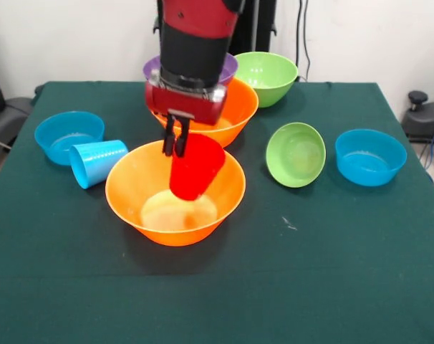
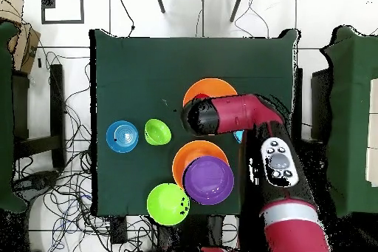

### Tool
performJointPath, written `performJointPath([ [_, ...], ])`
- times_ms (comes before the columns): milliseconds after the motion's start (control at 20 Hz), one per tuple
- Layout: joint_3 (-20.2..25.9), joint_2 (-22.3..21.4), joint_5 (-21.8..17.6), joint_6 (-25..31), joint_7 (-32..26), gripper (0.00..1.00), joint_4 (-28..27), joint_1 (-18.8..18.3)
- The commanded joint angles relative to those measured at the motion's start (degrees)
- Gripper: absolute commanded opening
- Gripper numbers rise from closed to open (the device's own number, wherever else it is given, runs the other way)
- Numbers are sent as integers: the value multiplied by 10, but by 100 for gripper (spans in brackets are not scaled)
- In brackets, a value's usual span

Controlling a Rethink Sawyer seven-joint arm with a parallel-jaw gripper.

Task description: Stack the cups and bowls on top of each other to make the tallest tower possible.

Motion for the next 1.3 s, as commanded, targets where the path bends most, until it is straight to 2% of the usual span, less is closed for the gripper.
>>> performJointPath([
  [50, 103, -106, 73, 75, -89, 0, 71, -37],
  [400, 131, -136, 116, 105, -100, 0, 76, -54],
  [700, 124, -160, 137, 121, -67, 0, 85, -35],
  [1050, 122, -158, 146, 96, -47, 0, 102, -27],
  [1300, 124, -183, 168, 126, -41, 0, 95, -24],
])
